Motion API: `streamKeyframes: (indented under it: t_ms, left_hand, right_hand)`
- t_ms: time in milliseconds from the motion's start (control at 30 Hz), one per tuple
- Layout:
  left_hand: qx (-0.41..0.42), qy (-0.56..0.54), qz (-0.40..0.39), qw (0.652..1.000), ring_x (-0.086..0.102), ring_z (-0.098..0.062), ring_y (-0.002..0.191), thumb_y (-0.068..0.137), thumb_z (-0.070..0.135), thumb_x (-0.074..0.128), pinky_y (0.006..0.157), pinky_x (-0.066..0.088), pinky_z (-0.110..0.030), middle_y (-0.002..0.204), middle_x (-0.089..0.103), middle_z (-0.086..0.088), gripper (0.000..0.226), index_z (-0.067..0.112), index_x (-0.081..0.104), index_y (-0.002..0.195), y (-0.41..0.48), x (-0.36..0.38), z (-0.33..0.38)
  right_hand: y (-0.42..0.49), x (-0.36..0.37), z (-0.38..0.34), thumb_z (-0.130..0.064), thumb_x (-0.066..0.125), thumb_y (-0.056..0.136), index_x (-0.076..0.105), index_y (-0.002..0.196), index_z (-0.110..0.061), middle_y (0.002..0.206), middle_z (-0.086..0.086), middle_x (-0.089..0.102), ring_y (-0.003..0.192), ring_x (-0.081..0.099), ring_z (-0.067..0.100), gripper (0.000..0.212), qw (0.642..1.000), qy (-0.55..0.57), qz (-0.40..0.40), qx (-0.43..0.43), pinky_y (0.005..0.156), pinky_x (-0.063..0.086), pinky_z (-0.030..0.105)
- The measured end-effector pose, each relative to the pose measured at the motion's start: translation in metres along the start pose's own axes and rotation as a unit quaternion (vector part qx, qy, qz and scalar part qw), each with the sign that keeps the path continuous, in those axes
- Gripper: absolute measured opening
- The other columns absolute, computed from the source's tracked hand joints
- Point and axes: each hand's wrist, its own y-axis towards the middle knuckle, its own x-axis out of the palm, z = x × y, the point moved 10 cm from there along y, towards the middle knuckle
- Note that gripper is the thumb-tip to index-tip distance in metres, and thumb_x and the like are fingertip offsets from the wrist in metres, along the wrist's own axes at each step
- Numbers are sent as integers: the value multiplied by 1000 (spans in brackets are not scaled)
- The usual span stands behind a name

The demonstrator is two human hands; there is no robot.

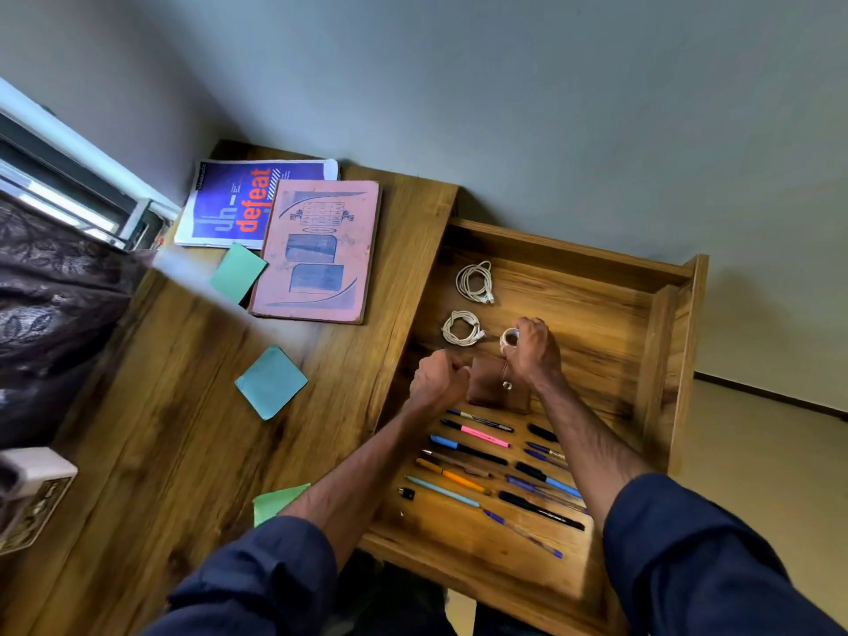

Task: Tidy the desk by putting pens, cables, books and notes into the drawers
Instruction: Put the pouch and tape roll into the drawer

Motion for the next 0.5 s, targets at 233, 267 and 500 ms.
streamKeyframes:
  t_ms: [233, 267, 500]
  left_hand:
    - [-10, -4, 31, 999, 63, -9, 81, 95, 28, 59, 68, 53, -29, 95, 68, 4, 16, 20, 67, 106, -3, -9, -28]
    - [-6, -6, 36, 999, 62, -9, 83, 95, 27, 60, 70, 54, -30, 98, 68, 4, 17, 20, 67, 109, -5, -11, -29]
    - [49, -51, 55, 996, 61, -6, 94, 94, 24, 63, 73, 47, -17, 108, 68, 8, 21, 20, 68, 114, -32, -25, -32]
  right_hand:
    - [-1, 9, 9, -37, 79, 83, 49, 133, -7, 126, 13, 57, 114, 56, 28, 66, 1000, 28, -3, 14, 85, 47, 33]
    - [-5, 7, 10, -39, 78, 83, 46, 136, -6, 129, 15, 55, 116, 54, 29, 70, 999, 41, 4, 22, 86, 47, 35]
    - [-78, -20, -35, -33, 73, 87, 50, 129, -15, 129, 10, 51, 115, 52, 23, 51, 986, 108, 123, -15, 89, 51, 35]
